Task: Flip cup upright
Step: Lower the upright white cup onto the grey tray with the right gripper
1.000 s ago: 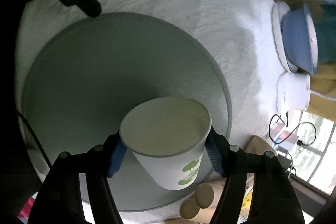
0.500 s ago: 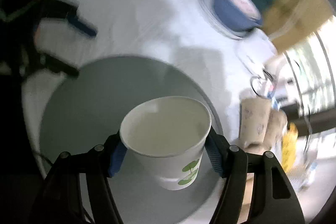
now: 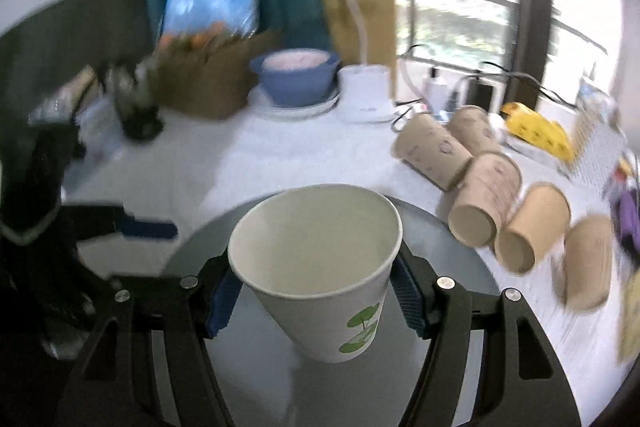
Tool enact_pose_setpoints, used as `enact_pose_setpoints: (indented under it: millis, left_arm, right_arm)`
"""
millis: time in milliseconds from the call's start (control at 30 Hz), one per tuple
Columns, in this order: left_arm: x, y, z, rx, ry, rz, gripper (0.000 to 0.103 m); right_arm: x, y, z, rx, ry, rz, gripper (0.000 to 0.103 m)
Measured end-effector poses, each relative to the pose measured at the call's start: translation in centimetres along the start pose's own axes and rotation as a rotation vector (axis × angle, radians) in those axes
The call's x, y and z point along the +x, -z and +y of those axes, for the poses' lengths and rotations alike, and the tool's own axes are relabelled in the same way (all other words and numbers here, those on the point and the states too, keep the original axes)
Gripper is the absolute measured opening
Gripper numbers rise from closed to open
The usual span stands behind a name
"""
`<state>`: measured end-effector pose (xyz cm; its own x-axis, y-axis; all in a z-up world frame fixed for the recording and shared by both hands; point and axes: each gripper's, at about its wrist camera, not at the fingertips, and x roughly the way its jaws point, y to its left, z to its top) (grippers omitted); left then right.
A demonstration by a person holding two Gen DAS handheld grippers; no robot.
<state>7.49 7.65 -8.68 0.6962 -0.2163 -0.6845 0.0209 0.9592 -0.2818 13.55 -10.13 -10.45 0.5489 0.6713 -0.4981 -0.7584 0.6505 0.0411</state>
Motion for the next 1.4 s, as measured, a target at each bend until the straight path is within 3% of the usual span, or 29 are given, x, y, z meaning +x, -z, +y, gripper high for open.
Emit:
enact_pose_setpoints:
  millis: [300,667,1400]
  left_arm:
    - [-0.7,-0.2,-0.7,-0.006,-0.03,-0.091,0.076]
    - [-0.5,-1.1,-1.0,0.045,-0.013,-0.109,0.076]
    - [0.0,-0.9,-0.1,0.03,0.02,-0.102,0.076]
  right_arm:
    - [-2.9,1.6,-1.6,0.177,0.07,-0.155,0.07]
    - [-3.4,3.5,-2.3,0.284,0.15,-0.257,0.07]
    - [1.4,2.9,-0.5,0.233,0.219,-0.087,0.07]
